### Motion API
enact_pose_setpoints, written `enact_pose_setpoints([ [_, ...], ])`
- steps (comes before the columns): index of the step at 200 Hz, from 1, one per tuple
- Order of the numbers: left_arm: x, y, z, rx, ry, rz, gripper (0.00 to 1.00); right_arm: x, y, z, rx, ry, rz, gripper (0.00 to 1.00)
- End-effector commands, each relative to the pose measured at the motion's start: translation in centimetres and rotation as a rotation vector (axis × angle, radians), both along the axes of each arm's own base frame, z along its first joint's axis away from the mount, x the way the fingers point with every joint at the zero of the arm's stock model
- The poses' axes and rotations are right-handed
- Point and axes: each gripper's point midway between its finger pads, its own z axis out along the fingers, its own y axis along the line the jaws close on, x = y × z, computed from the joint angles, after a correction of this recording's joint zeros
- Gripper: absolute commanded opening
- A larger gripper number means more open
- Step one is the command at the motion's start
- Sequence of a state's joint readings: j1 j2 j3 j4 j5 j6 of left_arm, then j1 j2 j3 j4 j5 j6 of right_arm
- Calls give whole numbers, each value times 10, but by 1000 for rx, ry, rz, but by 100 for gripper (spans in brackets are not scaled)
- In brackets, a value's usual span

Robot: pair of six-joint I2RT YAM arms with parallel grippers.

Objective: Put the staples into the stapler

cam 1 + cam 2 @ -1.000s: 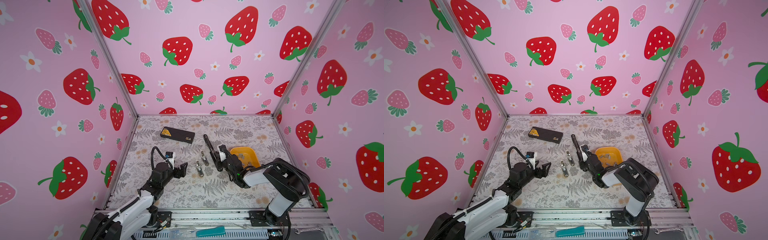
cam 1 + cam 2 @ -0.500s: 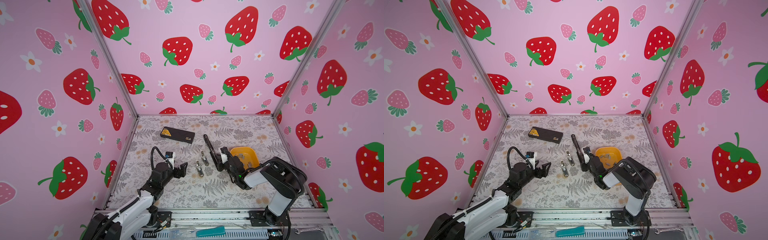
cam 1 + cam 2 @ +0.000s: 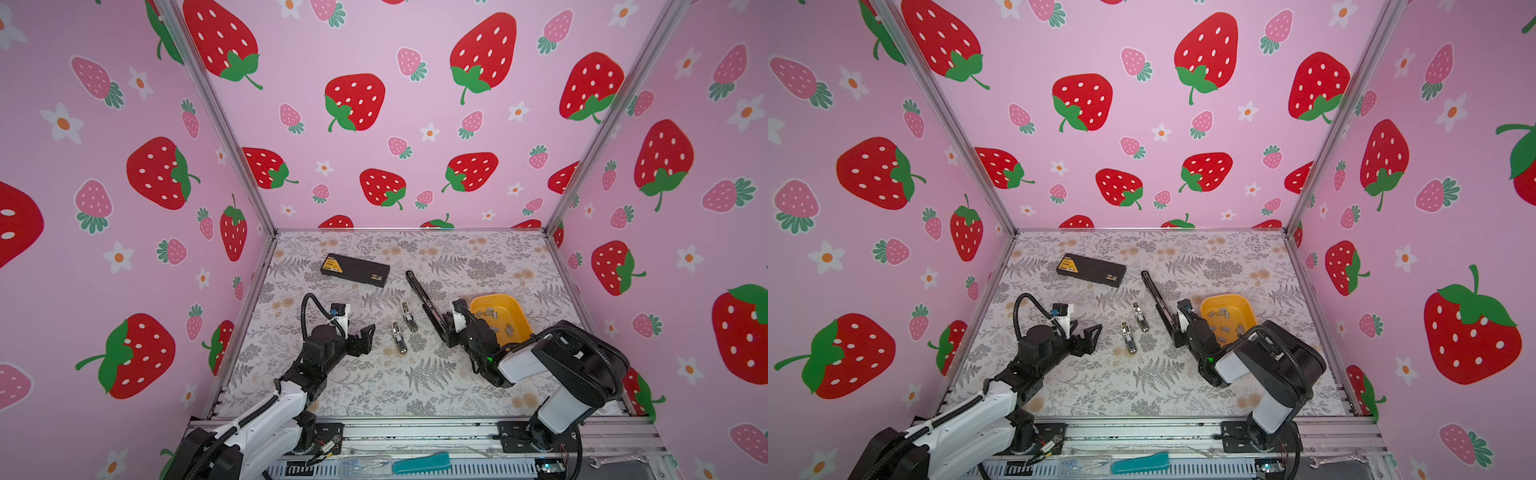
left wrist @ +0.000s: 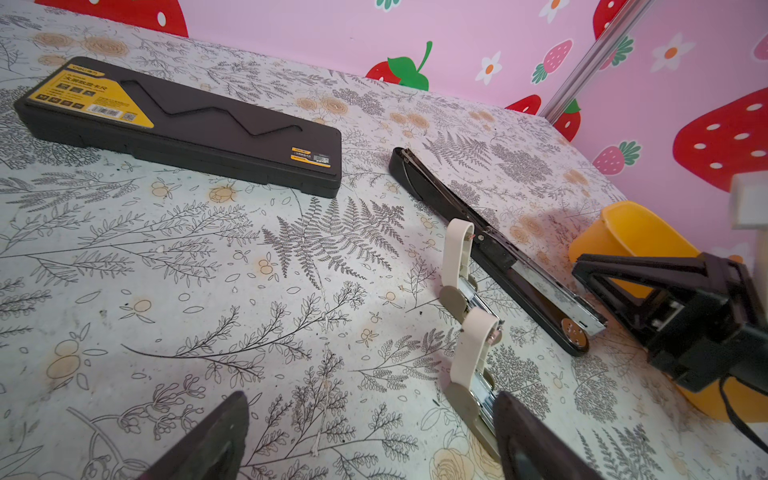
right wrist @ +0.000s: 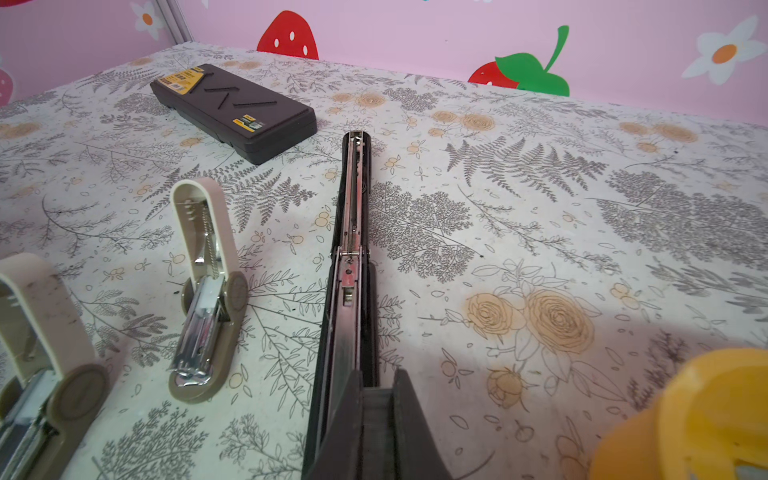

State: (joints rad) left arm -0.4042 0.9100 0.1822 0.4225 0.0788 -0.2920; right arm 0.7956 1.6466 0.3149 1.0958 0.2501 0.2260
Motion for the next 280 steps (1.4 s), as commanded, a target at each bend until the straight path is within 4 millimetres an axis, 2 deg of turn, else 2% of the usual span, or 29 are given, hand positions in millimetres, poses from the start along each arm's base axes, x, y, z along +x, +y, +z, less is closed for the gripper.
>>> enact_pose_setpoints([
  [1,3,-2,11,-9,-39,0,93,-1,3,15,1,-45,35,0],
  [21,4,-2,11,-9,-39,0,93,-6,20,27,26,-63,128,0],
  [46,3,-1,11,-9,-39,0,93,-3,36,39,69,-63,180,0],
  [62,3,-1,11,-10,-38,1,93,0,48,41,84,-60,210,0],
  [81,3,-1,11,-9,-39,1,93,7,53,39,90,-62,200,0],
  [126,3,-2,12,-10,-42,-1,93,15,55,22,65,-43,188,0],
  [182,3,-1,11,-10,-41,0,93,15,41,8,59,-24,168,0],
  [280,3,-2,11,-10,-41,-1,93,9,36,-2,47,-2,178,0],
])
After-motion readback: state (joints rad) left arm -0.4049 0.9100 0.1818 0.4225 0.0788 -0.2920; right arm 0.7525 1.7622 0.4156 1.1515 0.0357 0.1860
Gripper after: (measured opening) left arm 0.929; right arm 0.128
